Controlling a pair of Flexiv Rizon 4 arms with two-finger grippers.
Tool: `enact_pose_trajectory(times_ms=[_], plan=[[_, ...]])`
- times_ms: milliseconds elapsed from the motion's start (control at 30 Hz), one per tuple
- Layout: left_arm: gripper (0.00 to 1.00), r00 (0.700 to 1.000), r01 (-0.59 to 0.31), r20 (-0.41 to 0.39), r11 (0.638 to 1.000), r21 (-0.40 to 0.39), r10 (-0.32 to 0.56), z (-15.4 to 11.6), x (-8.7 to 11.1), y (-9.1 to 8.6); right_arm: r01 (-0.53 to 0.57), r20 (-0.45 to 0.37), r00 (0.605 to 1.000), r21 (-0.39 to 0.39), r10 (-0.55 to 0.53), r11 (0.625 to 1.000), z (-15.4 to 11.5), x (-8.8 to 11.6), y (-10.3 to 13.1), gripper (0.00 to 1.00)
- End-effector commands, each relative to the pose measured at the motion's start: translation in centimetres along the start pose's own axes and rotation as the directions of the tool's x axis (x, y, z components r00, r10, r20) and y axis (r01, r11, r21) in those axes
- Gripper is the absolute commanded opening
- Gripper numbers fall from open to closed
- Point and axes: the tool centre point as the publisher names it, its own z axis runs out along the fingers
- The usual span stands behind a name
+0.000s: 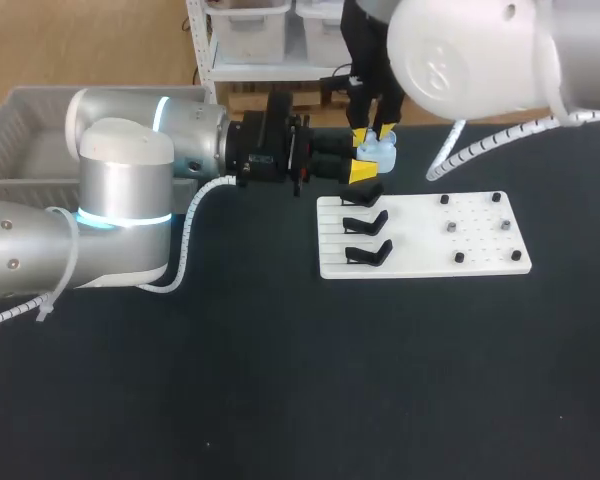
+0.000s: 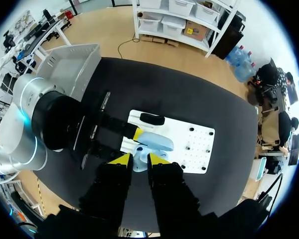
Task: Pick up each earbud case from the left stands, insert the matching earbuds, close the lid, and place the case in the box.
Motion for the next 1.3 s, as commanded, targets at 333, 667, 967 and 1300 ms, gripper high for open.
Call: enact_pose_trajectory(times_ms=[333,667,967,1300], plan=[[0.00,1.000,0.000,-0.001,1.000,0.000,0.000,0.00,0.03,0.02,-0.015,-0.013,1.000,0.012,0.015,1.000,0.67,-0.58,-0.34,0.00],[0.00,1.000,0.000,-0.001,1.000,0.000,0.000,0.00,0.03,0.02,-0.026,-0.014,1.000,0.017,0.026,1.000,0.54,-0.24,-0.46,0.00],[0.00,1.000,0.000,-0.001,1.000,0.000,0.000,0.00,0.03,0.02,-0.024,-0.006,1.000,0.007,0.024,1.000,-0.16,0.00,-0.19,0.00],[0.00,1.000,0.000,-0.001,1.000,0.000,0.000,0.00,0.03,0.02,-0.016,-0.023,1.000,0.013,0.017,1.000,-0.06,0.32,-0.20,0.00]])
